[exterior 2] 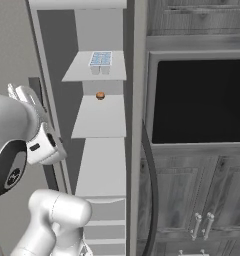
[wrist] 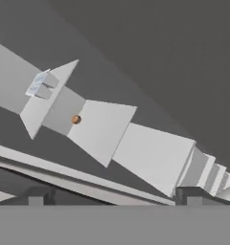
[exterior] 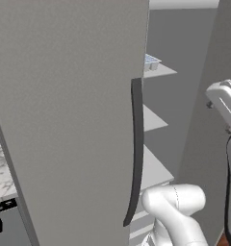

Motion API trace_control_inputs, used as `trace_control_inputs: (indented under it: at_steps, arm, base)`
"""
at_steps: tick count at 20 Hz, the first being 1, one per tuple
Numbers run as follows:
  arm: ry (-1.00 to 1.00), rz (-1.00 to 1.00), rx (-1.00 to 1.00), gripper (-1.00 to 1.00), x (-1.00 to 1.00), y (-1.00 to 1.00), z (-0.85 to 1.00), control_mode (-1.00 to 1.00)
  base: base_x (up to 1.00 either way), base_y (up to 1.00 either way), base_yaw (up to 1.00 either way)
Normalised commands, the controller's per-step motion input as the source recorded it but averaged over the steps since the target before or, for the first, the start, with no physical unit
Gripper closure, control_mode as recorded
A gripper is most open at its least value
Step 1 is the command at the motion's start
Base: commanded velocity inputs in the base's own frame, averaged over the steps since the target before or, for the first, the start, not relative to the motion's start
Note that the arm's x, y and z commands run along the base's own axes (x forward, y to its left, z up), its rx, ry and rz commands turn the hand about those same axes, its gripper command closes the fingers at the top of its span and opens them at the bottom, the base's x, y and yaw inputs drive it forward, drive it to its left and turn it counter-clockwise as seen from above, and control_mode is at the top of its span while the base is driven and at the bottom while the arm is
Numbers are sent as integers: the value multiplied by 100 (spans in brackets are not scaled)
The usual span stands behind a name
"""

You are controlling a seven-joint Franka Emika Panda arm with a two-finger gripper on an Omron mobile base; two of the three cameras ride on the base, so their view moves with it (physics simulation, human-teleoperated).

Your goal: Open the freezer door, pick up the ice cube tray from the freezer, and place it on the dining counter.

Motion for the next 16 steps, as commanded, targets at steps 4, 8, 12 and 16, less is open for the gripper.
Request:
trace_control_inputs:
  at_steps: [4, 8, 12, 16]
  arm:
    - [-7, -2, 19, -100, 0, 2, 13, -100]
    - [-3, -3, 15, -100, 0, 13, 21, -100]
    - [-3, -3, 15, -100, 7, 0, 19, -100]
    - [-1, -7, 10, -100, 42, 0, 18, -100]
  base:
    - [0, 0, 0]
    - [0, 0, 0]
    - [0, 0, 0]
    - [0, 0, 0]
